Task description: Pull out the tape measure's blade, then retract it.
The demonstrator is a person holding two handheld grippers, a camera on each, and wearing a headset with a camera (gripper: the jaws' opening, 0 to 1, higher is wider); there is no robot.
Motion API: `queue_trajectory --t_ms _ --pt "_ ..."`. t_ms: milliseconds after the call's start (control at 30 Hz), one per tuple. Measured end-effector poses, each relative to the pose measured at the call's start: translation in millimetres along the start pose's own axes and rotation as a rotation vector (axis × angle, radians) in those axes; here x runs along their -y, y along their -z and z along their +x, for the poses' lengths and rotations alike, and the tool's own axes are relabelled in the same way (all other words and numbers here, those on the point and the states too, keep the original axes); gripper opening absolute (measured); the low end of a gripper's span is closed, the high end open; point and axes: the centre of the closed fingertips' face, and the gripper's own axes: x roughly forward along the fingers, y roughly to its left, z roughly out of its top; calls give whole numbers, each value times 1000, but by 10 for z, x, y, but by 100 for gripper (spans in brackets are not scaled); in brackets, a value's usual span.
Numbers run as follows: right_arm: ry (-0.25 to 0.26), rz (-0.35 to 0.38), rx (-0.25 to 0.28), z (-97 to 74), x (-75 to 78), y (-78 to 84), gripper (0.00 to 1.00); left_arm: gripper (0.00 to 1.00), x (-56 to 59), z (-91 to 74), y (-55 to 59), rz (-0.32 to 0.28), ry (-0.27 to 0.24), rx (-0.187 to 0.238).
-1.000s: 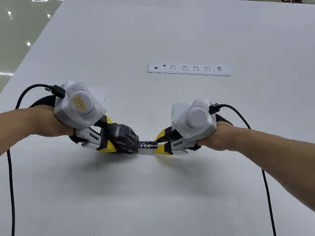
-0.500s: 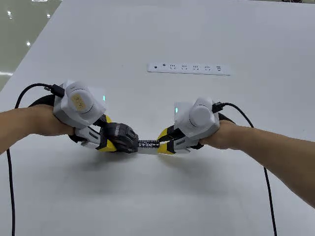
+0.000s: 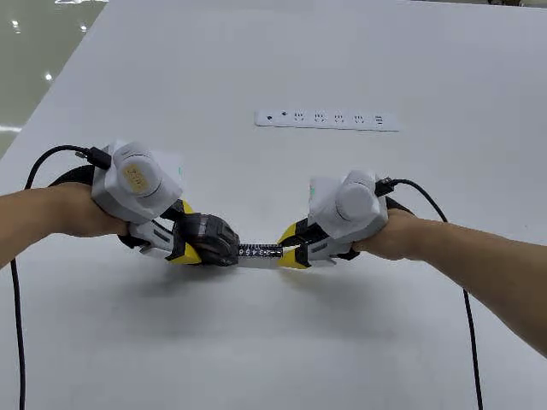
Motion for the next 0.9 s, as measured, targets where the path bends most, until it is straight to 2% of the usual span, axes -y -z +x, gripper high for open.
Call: queue_trajectory --t_ms 900 --pt "3 2 -4 -136 17 140 12 31 -1 -6 -5 -7 0 5"
